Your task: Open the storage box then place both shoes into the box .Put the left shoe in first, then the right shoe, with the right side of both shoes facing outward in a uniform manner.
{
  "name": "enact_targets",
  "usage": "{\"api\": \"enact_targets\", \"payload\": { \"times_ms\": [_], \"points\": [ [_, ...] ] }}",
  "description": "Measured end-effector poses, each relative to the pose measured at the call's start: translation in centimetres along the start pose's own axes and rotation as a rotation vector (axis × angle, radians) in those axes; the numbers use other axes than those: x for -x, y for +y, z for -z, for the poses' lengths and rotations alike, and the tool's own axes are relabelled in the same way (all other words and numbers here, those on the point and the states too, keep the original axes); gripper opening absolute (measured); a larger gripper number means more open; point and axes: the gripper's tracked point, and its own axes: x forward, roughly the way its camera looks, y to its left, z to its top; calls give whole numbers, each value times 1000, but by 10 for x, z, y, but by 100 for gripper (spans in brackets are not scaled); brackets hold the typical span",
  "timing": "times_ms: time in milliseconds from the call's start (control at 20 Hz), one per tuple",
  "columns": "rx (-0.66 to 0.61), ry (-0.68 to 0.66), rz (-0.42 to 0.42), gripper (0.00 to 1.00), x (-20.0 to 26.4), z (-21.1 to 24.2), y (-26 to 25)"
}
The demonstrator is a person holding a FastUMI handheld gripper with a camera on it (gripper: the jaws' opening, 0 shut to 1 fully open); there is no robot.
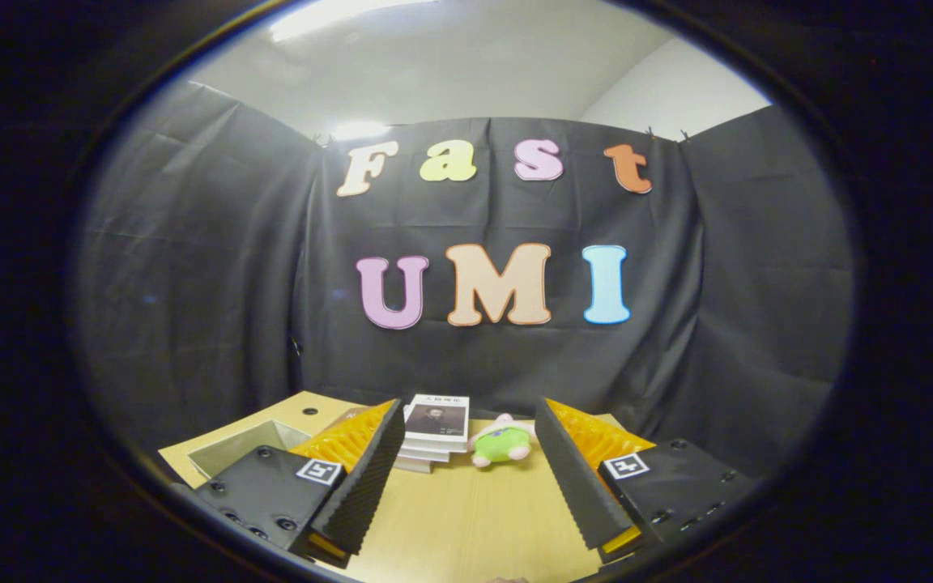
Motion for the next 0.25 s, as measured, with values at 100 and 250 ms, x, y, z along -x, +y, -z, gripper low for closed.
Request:
{"api": "enact_targets", "payload": {
  "times_ms": [100,250],
  "points": [
    [0,-7,-3,100,-2,1,-1],
    [-5,-17,-5,100,-3,-1,-4]
  ]
}}
